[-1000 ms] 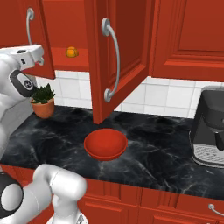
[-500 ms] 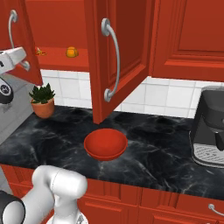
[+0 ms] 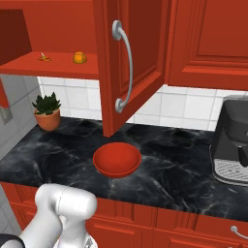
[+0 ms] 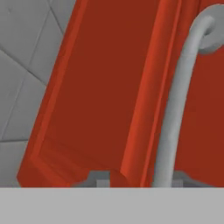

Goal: Open the cabinet. Pick the orange and pear from the cabinet and place them into the bowl. Then close the cabinet.

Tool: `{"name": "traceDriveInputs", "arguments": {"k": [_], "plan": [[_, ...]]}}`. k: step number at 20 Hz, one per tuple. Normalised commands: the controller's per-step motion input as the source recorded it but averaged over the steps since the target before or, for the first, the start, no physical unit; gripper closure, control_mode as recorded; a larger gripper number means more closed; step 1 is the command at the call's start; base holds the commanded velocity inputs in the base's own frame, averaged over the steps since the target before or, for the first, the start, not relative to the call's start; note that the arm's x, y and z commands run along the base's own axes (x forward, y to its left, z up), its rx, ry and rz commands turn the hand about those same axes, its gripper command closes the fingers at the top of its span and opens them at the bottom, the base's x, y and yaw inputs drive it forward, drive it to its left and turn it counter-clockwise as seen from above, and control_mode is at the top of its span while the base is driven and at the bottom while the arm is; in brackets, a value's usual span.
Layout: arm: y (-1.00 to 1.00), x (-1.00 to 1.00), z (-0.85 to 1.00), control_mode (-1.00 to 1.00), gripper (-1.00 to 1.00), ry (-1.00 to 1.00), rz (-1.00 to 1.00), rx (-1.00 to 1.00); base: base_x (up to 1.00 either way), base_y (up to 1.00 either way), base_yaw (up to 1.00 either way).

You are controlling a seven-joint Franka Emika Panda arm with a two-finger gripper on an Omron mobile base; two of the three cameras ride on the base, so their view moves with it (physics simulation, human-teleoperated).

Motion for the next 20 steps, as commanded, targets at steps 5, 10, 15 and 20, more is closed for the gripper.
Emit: {"name": "traceDriveInputs", "arguments": {"k": [5,10,15,20], "plan": [[0.40,-0.16,-0.01,-1.00,-1.00,0.00,-0.03,-0.03,0.00,0.00,0.00],[0.01,-0.58,-0.02,-1.00,-1.00,0.00,0.00,0.00,0.00,0.00,0.00],[0.00,-1.00,-0.18,-1.00,-1.00,0.00,0.00,-0.02,0.00,0.00,0.00],[-0.67,-0.83,0.13,-1.00,-1.00,0.02,0.00,0.15,0.00,0.00,0.00]]}}
